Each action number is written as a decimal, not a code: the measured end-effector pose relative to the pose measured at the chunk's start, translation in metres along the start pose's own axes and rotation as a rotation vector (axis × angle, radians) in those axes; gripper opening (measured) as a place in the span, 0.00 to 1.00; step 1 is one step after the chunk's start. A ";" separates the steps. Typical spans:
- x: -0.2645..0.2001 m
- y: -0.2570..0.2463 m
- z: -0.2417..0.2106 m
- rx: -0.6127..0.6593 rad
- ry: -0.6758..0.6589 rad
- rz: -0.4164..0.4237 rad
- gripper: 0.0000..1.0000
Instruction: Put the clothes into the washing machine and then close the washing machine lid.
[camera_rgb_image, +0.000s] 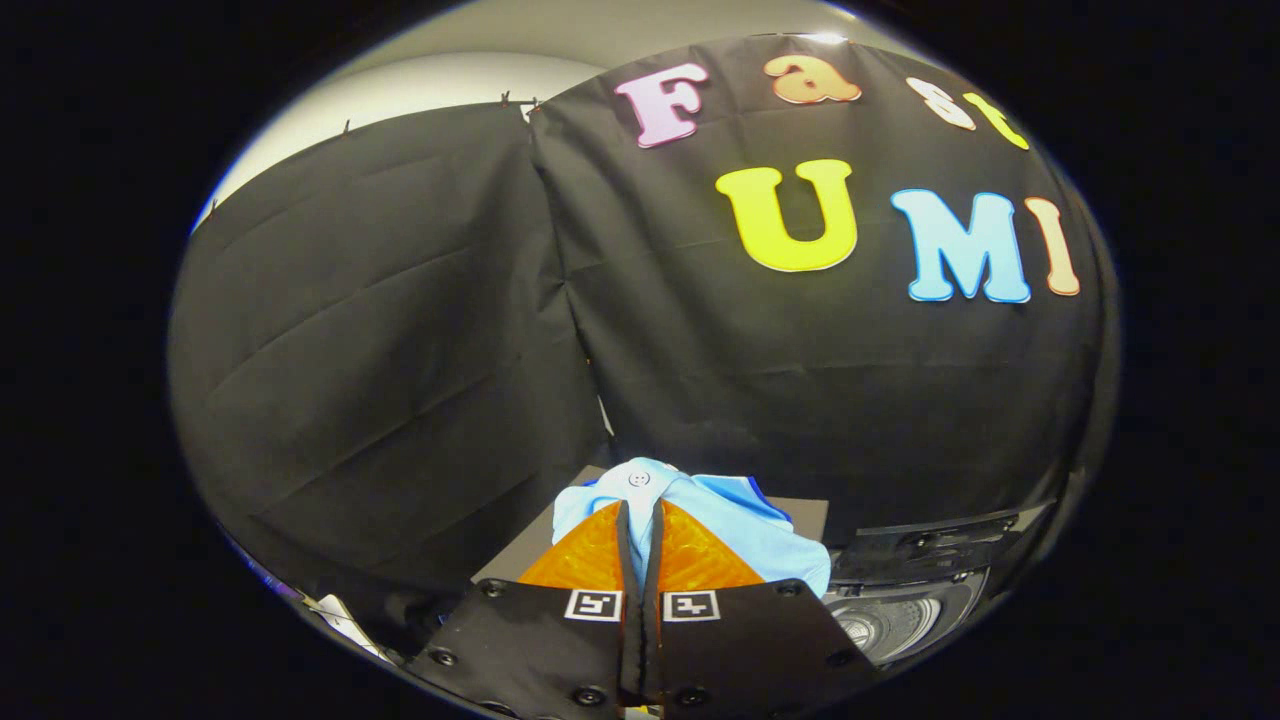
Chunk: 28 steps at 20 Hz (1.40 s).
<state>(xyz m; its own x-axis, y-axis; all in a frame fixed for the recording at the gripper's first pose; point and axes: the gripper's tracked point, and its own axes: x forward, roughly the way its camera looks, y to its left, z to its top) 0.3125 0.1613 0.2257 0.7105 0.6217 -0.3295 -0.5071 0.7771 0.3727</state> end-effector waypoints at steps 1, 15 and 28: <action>-0.011 -0.021 0.003 0.015 -0.008 -0.019 0.01; -0.107 -0.232 -0.017 0.093 -0.041 -0.296 0.01; -0.081 -0.289 -0.105 0.066 0.085 -0.320 0.01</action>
<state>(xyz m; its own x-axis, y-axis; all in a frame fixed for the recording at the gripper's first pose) 0.3507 -0.1036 0.0533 0.7841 0.3556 -0.5087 -0.2306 0.9278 0.2931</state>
